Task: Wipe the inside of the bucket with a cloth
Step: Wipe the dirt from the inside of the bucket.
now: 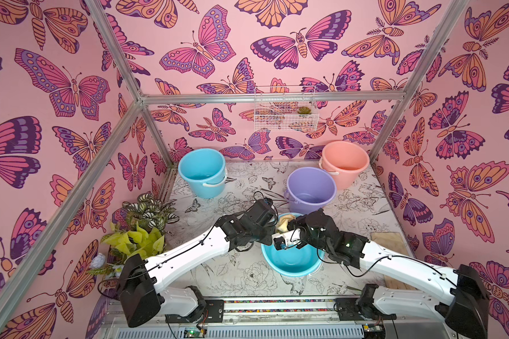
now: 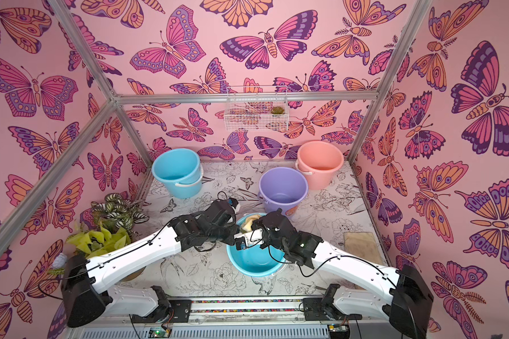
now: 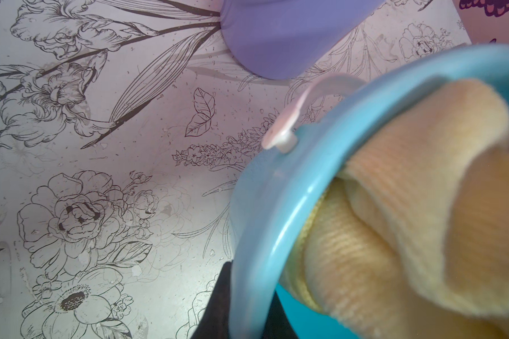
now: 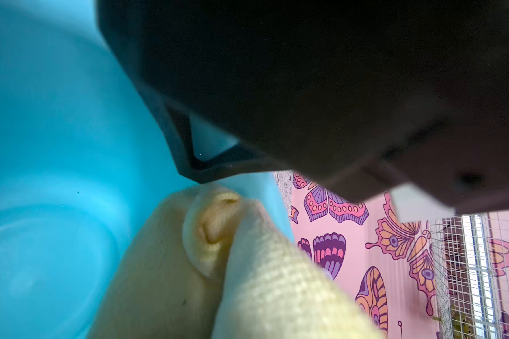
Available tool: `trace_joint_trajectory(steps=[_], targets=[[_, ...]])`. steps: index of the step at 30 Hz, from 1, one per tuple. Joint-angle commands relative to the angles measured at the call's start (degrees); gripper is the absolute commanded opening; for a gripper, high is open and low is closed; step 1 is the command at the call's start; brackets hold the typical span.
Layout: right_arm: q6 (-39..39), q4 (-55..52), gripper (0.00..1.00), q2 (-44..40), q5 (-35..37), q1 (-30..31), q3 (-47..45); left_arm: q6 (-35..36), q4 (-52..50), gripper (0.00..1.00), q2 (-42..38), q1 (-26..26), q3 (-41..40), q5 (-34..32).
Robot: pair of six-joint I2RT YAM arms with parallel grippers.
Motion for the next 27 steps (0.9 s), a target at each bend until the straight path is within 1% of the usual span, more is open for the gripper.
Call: trace_joint_trajectory(steps=[1, 3, 6, 9, 12, 16, 18, 21, 27], targets=[[-4.09, 3.34, 0.0, 1.15, 10.38, -0.4, -4.08, 1.53, 2.2, 0.0, -0.73, -1.71, 0.21, 5.62], [-5.86, 6.11, 0.0, -0.04, 12.6, -0.45, -5.2, 1.73, 2.16, 0.0, -0.9, -1.71, 0.26, 5.91], [-7.9, 8.56, 0.0, -2.3, 13.92, -0.82, -6.14, 2.15, 2.15, 0.0, -0.65, -1.68, 0.43, 6.4], [-10.14, 8.48, 0.0, -4.83, 14.69, -0.89, -6.36, 2.35, 2.18, 0.0, -0.67, -1.71, 0.59, 6.93], [-12.6, 6.41, 0.0, -6.79, 13.48, -0.82, -6.23, 2.53, 2.41, 0.0, -0.8, -1.71, 0.64, 7.57], [-16.6, 3.54, 0.0, -7.6, 8.32, -0.39, -5.42, 2.97, 2.77, 0.0, -0.34, -1.8, 0.96, 8.76], [-17.93, 1.78, 0.0, -6.11, 6.84, -0.23, -4.39, 3.25, 2.86, 0.0, 0.22, -1.87, 1.39, 9.41], [-17.91, -1.13, 0.0, -2.8, 5.37, -0.04, -2.76, 3.6, 2.98, 0.0, 0.94, -2.11, 2.1, 10.03], [-13.27, -7.06, 0.0, 5.11, 3.72, 0.01, 0.06, 3.77, 2.88, 0.0, 1.24, -2.49, 2.7, 10.22]])
